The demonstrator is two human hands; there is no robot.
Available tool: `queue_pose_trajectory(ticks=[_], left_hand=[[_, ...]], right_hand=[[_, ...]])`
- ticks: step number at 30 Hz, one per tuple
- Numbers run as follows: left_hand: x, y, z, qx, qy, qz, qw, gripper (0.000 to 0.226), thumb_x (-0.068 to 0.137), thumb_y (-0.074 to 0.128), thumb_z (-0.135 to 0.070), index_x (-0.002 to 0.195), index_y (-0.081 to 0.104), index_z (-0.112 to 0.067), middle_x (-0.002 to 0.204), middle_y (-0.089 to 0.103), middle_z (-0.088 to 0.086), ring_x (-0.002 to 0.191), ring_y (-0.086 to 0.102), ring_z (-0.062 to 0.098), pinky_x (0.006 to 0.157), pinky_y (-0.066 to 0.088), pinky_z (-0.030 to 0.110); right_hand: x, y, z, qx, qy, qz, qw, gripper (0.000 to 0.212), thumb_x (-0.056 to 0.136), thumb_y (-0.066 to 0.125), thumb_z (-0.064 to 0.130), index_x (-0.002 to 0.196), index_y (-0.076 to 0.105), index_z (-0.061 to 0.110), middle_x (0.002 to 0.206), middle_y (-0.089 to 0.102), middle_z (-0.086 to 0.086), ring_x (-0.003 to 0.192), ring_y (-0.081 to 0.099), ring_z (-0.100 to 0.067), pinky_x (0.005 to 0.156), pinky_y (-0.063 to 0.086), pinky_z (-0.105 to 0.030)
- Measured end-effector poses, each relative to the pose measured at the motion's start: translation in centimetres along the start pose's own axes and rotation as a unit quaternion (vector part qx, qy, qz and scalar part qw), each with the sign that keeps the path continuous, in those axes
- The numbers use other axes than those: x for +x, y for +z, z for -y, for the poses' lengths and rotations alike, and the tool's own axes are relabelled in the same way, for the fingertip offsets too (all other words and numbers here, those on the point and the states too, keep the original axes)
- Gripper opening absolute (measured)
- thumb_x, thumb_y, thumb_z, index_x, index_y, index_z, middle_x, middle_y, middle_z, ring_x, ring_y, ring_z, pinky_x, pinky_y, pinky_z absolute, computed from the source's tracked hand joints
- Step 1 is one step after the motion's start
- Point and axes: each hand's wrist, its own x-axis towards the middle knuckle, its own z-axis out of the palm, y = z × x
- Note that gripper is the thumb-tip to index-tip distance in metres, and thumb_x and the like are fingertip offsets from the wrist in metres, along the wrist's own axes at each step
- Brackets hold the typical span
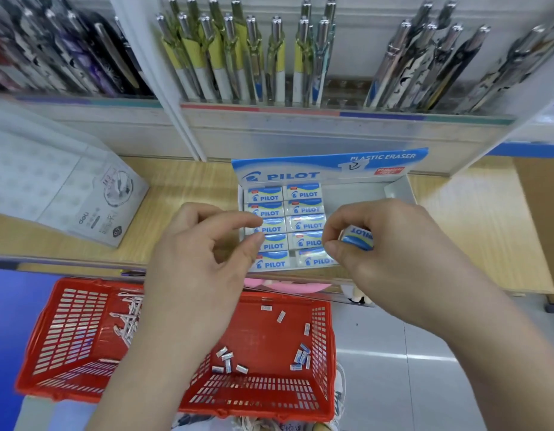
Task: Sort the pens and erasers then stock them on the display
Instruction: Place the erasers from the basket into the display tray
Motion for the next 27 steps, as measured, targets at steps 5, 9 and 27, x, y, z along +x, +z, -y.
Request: queue_pose_trajectory(ticks=[5,9,27], left_hand=[[0.3,0.8,-0.2,0.017,-0.033,0.031,0.999,0.019,0.070,0.079,-0.029,0.083,0.070,-0.039,0.082,0.046,-0.016,0.062,0.051,0.005,0.059,0.037,0.007],[0.5,0.7,-0.3,0.038,-0.041,0.030,0.998,0.022,0.064,0.079,-0.040,0.082,0.066,-0.041,0.085,0.048,-0.018,0.062,0.048,0.000,0.061,0.036,0.008],[-0.2,1.2,-4.7,-0.062,0.118,0.126,0.983,0.038,0.080,0.062,-0.023,0.115,0.066,-0.038,0.113,0.059,-0.023,0.108,0.054,-0.003,0.088,0.044,0.012]], right_hand=[[1.0,0.2,1.1,-0.054,0.024,0.004,0.998,0.011,0.083,0.066,0.031,0.074,0.060,0.026,0.092,0.064,0.010,0.089,0.058,-0.014,0.067,0.045,-0.026],[1.1,0.3,1.3,-0.053,0.038,0.001,0.998,0.019,0.078,0.071,0.033,0.073,0.054,0.025,0.092,0.058,0.010,0.094,0.054,-0.014,0.072,0.045,-0.029],[-1.3,-1.4,-1.1,0.455,-0.007,0.100,0.885,0.056,0.087,0.056,-0.007,0.124,0.052,0.036,0.116,0.065,0.006,0.092,0.071,-0.020,0.082,0.055,-0.025]])
